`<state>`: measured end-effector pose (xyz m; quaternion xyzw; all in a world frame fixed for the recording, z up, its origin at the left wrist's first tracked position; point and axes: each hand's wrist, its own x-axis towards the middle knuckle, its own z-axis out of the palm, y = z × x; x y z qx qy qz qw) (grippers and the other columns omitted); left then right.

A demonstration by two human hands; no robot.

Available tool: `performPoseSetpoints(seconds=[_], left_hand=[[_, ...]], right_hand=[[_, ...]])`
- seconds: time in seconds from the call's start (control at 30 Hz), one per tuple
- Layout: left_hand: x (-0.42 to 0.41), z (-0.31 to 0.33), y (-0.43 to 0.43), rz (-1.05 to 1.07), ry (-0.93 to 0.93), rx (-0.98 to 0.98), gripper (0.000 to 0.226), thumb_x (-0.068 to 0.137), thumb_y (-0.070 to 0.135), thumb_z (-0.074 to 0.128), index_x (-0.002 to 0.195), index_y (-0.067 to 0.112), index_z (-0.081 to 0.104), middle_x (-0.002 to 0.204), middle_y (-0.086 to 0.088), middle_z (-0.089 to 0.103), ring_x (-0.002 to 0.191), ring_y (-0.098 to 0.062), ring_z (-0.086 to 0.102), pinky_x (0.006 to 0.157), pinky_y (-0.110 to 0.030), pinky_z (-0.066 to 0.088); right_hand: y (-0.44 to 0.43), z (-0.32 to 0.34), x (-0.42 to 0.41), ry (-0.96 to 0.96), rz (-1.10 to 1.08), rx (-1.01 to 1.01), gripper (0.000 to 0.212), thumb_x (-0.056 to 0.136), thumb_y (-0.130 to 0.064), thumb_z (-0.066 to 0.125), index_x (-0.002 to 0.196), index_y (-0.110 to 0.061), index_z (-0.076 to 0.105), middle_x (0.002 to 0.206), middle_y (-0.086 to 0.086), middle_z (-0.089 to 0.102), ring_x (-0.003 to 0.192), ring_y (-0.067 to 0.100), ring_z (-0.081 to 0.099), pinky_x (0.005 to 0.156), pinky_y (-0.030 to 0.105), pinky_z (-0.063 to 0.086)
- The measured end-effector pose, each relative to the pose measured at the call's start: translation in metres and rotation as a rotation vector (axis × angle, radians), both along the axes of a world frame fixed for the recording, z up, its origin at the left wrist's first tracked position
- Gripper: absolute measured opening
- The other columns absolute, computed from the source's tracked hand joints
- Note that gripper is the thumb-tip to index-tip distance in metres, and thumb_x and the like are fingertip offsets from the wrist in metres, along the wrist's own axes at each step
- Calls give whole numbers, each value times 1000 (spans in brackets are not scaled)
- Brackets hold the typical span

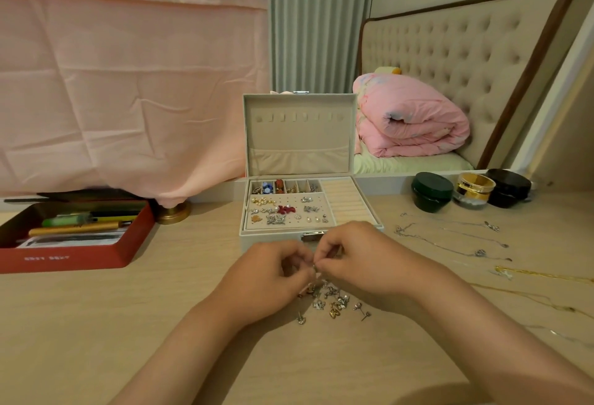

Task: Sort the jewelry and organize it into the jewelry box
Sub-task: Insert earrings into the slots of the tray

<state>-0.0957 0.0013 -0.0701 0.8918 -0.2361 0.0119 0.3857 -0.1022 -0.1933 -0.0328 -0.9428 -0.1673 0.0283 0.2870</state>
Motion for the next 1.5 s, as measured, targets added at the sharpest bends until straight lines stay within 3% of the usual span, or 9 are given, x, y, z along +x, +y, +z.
performPoseSetpoints(seconds=[0.13,0.23,0.43,0.53,0.67,0.87,1.1,1.27,1.5], left_hand=[[-1,11,-8,103,331,-492,8,92,12,68,91,13,76,78,-2,75,65,-13,62,57,-20,47],[-2,15,-9,87,534,-640,11,94,12,64,93,7,75,88,-6,76,63,-12,58,47,-19,38],[-2,18,-8,82,650,-848,16,92,6,64,104,3,74,87,-5,74,61,-6,58,44,-15,37],[-1,18,-6,67,643,-854,14,93,6,63,103,4,73,84,-4,72,61,-6,56,44,-15,36],[-1,19,-5,30,538,-753,11,97,8,59,99,5,69,80,-1,69,60,-7,56,44,-17,38],[-3,23,-8,22,401,-685,12,98,7,57,93,5,68,73,-3,66,56,-8,53,46,-19,36],[-5,23,-7,33,391,-675,12,98,7,57,93,0,66,57,4,61,51,-5,50,47,-15,37],[-5,21,-6,52,308,-668,10,94,-2,60,87,-8,65,63,-9,55,48,-2,50,50,-10,40],[11,17,8,80,194,-534,10,90,9,69,82,14,72,69,5,62,64,-6,53,63,-18,43]], right_hand=[[2,3,-3,-104,-127,288,10,83,-24,77,75,-30,77,66,-20,68,58,-3,59,58,17,47],[4,6,-6,-196,-133,386,15,83,-16,78,75,-28,76,53,-22,60,48,0,47,50,13,38],[7,6,-7,-289,-23,471,20,78,-9,81,74,-29,79,83,-9,73,66,22,58,61,35,49],[6,8,-6,-249,-19,500,21,77,-10,83,74,-31,80,84,-6,73,65,25,55,60,35,48],[4,12,-7,-127,-65,553,21,79,-14,84,84,-34,80,72,11,67,51,11,48,50,26,43],[8,15,-9,-90,-47,524,30,80,-11,82,89,-40,80,91,-6,75,63,16,48,60,29,47],[9,23,-12,-58,-87,465,21,80,-15,84,83,-35,80,61,-17,67,51,7,42,51,21,40],[13,17,-9,-54,-125,423,25,81,-11,82,85,-35,81,67,-16,70,47,2,46,52,19,43],[26,17,-3,-83,-127,455,17,80,-15,84,84,-32,82,76,-9,75,52,-3,55,51,10,40]])
